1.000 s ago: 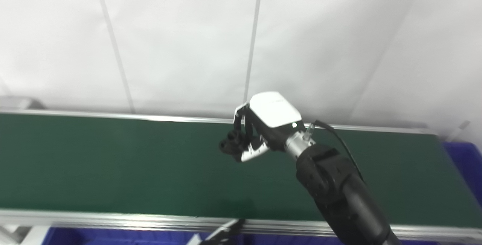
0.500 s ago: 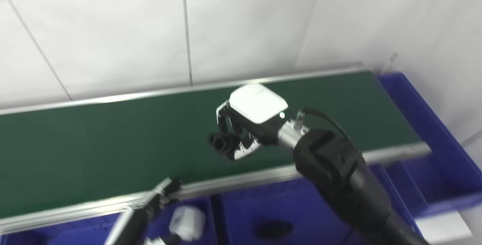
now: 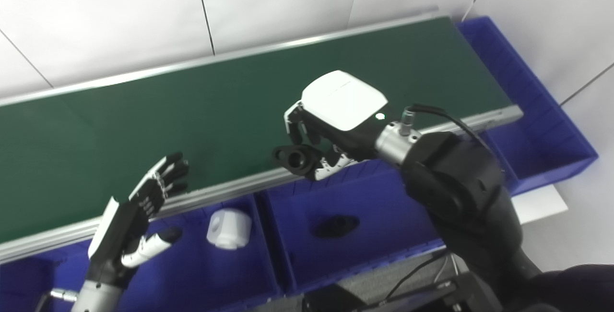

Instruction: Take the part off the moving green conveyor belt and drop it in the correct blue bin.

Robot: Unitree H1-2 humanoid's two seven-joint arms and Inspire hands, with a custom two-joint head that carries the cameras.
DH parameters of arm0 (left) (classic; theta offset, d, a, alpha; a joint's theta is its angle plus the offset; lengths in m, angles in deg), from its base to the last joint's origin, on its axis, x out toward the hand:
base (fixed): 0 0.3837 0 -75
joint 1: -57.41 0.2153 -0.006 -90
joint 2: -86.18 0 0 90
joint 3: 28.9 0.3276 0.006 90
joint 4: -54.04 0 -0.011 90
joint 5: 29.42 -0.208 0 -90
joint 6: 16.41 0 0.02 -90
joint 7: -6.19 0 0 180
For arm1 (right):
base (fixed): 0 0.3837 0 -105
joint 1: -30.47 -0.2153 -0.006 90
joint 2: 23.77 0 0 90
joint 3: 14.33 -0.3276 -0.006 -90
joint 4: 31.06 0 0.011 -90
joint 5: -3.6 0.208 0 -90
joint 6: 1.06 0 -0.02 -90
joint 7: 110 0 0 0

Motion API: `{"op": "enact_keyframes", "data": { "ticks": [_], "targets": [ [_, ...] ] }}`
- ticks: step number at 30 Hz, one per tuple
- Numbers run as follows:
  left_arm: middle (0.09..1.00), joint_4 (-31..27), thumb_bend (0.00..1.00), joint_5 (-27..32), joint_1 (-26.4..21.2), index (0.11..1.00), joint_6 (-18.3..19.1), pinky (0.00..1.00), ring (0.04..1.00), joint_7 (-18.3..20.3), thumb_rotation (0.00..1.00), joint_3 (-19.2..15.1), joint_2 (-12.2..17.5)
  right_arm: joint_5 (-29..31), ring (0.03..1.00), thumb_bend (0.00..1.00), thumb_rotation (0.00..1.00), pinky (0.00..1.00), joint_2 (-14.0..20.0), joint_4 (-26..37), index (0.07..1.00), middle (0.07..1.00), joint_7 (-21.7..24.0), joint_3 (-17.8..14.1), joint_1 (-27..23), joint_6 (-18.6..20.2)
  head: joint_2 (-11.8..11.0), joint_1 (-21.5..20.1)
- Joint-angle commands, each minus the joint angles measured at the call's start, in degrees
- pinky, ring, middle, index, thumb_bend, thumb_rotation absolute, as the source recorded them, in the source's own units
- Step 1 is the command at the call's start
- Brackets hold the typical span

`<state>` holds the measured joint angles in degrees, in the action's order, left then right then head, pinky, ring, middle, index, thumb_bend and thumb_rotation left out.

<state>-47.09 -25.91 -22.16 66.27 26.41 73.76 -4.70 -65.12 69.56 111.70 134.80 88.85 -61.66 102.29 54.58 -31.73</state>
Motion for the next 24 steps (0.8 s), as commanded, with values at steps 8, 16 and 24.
{"op": "enact_keyframes", "data": {
  "ticks": [8,16,24],
  "targets": [
    [0.879,-3.5,0.75,1.1,-1.2,0.901,1.4,0.81,0.898,0.7,0.69,-0.6,0.1,-3.0,0.236,0.50,0.17,0.17,-4.9,1.7,0.483,0.311,0.7,-4.3,10.5,-8.4,1.4,-0.2],
    [0.879,-6.2,0.75,1.0,-1.1,0.896,4.2,0.81,0.893,0.3,0.67,-0.7,-0.5,-10.4,0.949,0.99,0.89,0.96,-8.3,-1.1,0.971,0.973,-4.0,-7.0,18.9,-11.2,2.4,0.6],
    [0.885,-7.4,0.75,0.0,-0.3,0.900,5.5,0.81,0.894,0.1,0.68,-0.2,-1.5,-9.0,1.000,1.00,0.98,1.00,-10.8,-4.9,1.000,1.000,-13.8,-8.2,20.3,-11.7,2.1,2.1]
  ]
}}
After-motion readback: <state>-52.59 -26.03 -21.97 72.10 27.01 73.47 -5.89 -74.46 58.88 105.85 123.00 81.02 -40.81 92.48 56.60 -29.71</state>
